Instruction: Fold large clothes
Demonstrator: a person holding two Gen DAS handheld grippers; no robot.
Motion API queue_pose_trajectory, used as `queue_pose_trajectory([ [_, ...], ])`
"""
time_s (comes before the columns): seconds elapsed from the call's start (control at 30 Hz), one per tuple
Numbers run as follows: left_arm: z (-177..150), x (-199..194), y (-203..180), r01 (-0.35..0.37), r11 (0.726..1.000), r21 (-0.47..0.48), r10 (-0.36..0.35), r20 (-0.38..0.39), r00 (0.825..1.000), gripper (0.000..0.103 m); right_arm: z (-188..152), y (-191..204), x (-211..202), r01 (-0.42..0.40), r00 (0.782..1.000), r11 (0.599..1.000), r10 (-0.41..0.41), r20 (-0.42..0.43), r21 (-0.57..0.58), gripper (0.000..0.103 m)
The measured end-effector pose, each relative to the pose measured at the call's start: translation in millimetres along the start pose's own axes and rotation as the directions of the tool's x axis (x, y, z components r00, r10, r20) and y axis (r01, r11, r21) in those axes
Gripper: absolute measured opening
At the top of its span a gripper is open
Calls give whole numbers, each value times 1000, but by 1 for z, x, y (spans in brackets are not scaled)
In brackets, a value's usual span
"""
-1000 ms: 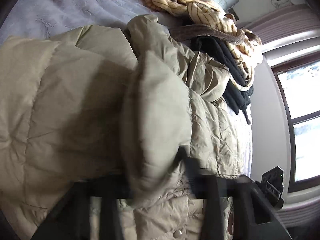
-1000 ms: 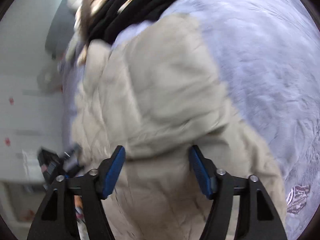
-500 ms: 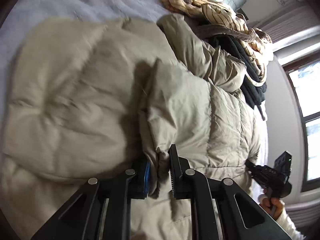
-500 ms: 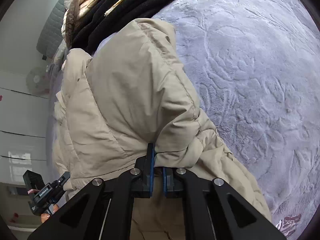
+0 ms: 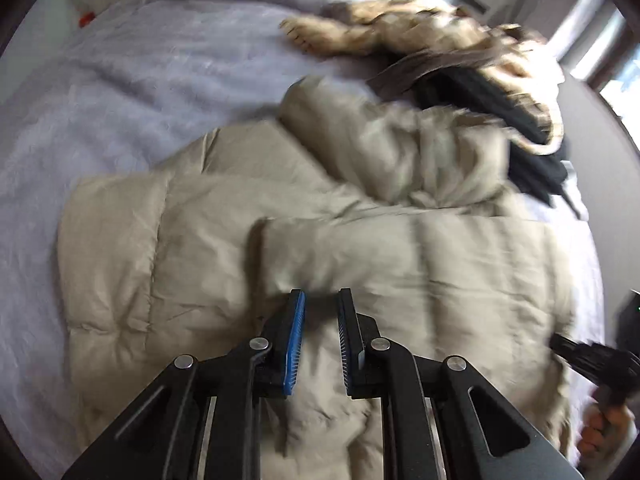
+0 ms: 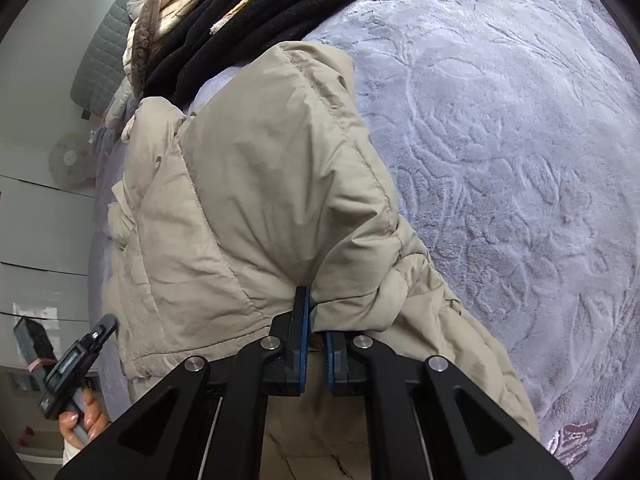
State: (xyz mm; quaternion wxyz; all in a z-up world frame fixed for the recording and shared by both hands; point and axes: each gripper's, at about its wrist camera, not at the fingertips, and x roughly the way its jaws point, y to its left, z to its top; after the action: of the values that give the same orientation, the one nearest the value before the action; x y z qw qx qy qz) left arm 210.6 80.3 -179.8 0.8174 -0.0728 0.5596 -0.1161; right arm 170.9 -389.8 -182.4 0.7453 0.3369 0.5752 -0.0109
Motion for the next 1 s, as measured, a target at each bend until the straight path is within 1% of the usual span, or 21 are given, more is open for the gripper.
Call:
queue_pose_trajectory([
  [0.07, 0, 13, 9, 29, 998, -51, -31, -23, 999, 17, -3, 9, -14, -30, 999, 999, 29, -41, -39, 12],
  [0.1, -1, 12, 11, 28, 999, -44, -29, -17, 999, 17, -6, 16, -25, -54, 998, 995, 51, -40, -83, 15],
  [0.13, -1, 12, 11, 22, 999, -29, -22, -15, 1000, 17, -7, 22, -36, -72, 997, 989, 69, -29, -126, 32],
  [0.17, -2, 12, 10, 14, 1000, -13, -14, -14, 1000, 17, -6, 27, -51, -95, 995, 982, 97, 8, -164, 58],
  [0.2, -2, 13, 10, 8, 1000, 3, -8, -15, 1000, 17, -3, 29, -63, -110, 991, 977, 123, 61, -180, 68],
  [0.23, -2, 13, 10, 7, 1000, 9, -6, -17, 1000, 17, 4, 27, -74, -115, 983, 977, 138, 122, -178, 73],
  [0.3, 0, 15, 11, 8, 1000, 5, -8, -22, 1000, 17, 27, 16, -80, -112, 973, 988, 132, 190, -109, 73],
  [0.37, 0, 17, 9, 6, 1000, 1, -6, -22, 1000, 17, 53, -4, -65, -144, 972, 990, 139, 188, 11, 73],
  [0.43, -1, 16, 7, -1, 1000, 2, 1, -19, 1000, 17, 77, -31, -35, -202, 973, 965, 178, 149, 169, 72],
  [0.47, -2, 17, 3, -4, 1000, 3, 4, -18, 1000, 17, 86, -45, -15, -263, 963, 928, 238, 125, 264, 69],
  [0.5, -2, 17, 2, -4, 1000, 2, 4, -19, 1000, 17, 91, -54, 0, -308, 951, 892, 287, 112, 330, 62],
  [0.53, -2, 17, 2, -3, 1000, 1, 3, -20, 1000, 17, 96, -60, 15, -368, 928, 839, 357, 105, 401, 32],
  [0.57, -1, 16, 3, -3, 1000, -2, 3, -23, 1000, 17, 100, -55, 20, -399, 914, 823, 392, 104, 404, 18],
  [0.6, -1, 16, 4, -10, 1000, -4, 10, -23, 1000, 17, 104, -46, 17, -401, 915, 846, 388, 111, 350, 16],
  [0.63, 0, 16, 5, -11, 1000, -7, 11, -22, 1000, 17, 111, -28, 8, -371, 928, 899, 354, 112, 235, 13],
  [0.67, 0, 17, 6, -10, 1000, -10, 10, -22, 1000, 17, 112, -17, 3, -335, 941, 928, 320, 109, 166, 12],
  [0.7, 0, 18, 7, -7, 1000, -12, 7, -22, 1000, 17, 116, -10, 3, -261, 963, 960, 252, 96, 103, 12],
  [0.73, 0, 20, 8, -3, 1000, -15, 2, -22, 1000, 17, 119, -10, 7, -192, 979, 978, 186, 82, 76, 12],
  [0.8, -1, 23, 4, 7, 1000, -17, -8, -17, 1000, 17, 119, -18, 19, -86, 994, 995, 82, 67, 52, 12],
  [0.93, 1, 29, -1, 13, 1000, -8, -14, -16, 1000, 17, 113, -28, 23, -32, 994, 998, 25, 107, 61, 14],
  [1.0, 1, 31, -1, 13, 1000, -9, -13, -16, 1000, 17, 109, -18, 15, 40, 991, 999, -43, 128, 24, 14],
])
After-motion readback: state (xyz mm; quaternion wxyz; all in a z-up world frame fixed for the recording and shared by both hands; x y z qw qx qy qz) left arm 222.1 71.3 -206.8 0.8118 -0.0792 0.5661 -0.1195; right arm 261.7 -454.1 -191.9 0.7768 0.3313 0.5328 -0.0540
